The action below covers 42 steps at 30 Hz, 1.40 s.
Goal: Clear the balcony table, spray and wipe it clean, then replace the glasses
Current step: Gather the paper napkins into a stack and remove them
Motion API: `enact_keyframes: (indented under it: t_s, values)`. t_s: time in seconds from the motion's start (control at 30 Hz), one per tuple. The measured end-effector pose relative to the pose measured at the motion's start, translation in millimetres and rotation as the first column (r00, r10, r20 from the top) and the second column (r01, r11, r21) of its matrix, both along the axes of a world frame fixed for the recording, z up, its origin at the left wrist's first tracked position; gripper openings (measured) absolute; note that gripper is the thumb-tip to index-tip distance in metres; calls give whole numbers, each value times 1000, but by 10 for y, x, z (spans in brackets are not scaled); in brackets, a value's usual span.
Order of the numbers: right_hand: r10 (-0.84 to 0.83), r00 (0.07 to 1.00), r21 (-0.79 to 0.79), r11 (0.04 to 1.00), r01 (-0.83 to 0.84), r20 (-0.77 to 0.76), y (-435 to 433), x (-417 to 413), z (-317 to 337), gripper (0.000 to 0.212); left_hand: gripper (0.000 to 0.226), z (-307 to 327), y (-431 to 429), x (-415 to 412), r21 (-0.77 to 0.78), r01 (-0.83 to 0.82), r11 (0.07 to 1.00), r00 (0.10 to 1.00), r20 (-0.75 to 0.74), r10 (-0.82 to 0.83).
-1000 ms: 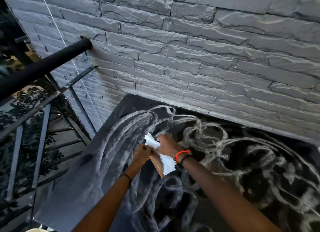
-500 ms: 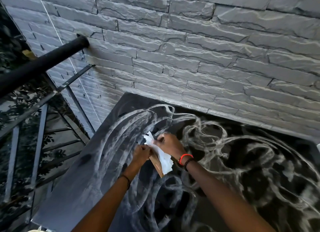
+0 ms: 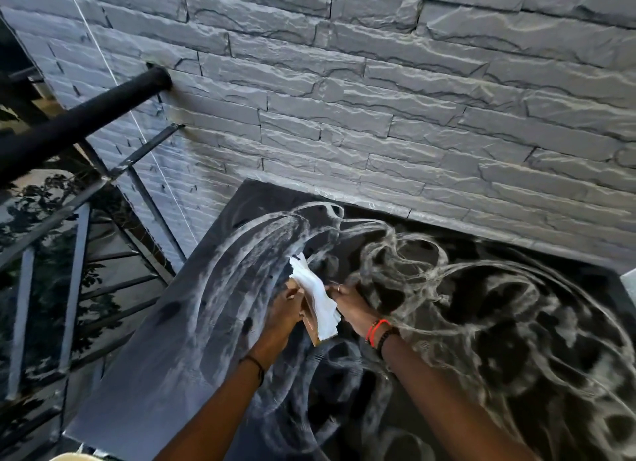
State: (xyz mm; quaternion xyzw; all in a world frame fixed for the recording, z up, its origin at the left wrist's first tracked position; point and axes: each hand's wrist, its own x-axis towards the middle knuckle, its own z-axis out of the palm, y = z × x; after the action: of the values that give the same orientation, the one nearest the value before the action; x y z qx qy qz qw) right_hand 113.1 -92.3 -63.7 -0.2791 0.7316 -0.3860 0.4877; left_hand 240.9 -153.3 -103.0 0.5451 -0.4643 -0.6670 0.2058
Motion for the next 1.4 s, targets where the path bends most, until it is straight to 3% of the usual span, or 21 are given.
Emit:
enact_keyframes:
  t_s: [0.2,0.37,0.53,0.63,0.7,0.83,0.9,1.0,1.1,1.17,1.27,1.4]
  values:
    - [-43,999,-23,999,43,-7,112,116,-34,23,24,-5,107,111,-32,-18,999,997,69,20]
    - [-4,999,-9,1000,4,-37,268,325,25,34,18,227,333,260,-117,-39,992,994,96,51]
    - [86,991,-46,995,-91,-99,482,581,162,23,17,384,632,553,-170,-138,976,986,70,151]
    - [166,985,-83,982,-168,-37,657,758,232,16,25,493,848,700,-203,-184,962,977,71,202]
    - [226,974,-96,970,-225,-3,791,878,270,15,16,519,1002,832,-210,-226,951,970,37,239]
    - [274,957,-102,959,-264,96,1123,1172,337,22,21,513,1362,1167,-244,-260,934,963,-2,268]
    - [305,950,-98,949,-298,67,1233,1327,323,23,27,538,1550,1335,-256,-280,925,957,5,290]
    - [356,933,-99,931,-351,43,1368,1619,326,22,55,583,1790,1644,-286,-316,904,939,42,341]
    - [395,919,-119,912,-392,-4,1485,1894,303,20,60,535,1941,1955,-313,-353,882,918,65,391]
    - [423,904,-135,894,-426,-52,1536,2089,254,22,55,479,2034,2154,-324,-383,865,900,77,428]
    - [475,862,-161,850,-501,-176,1565,2375,149,26,28,541,2195,2402,-357,-439,825,865,81,495]
    - [537,800,-136,801,-583,-266,1604,2715,35,22,46,413,2336,2727,-323,-511,797,811,126,571]
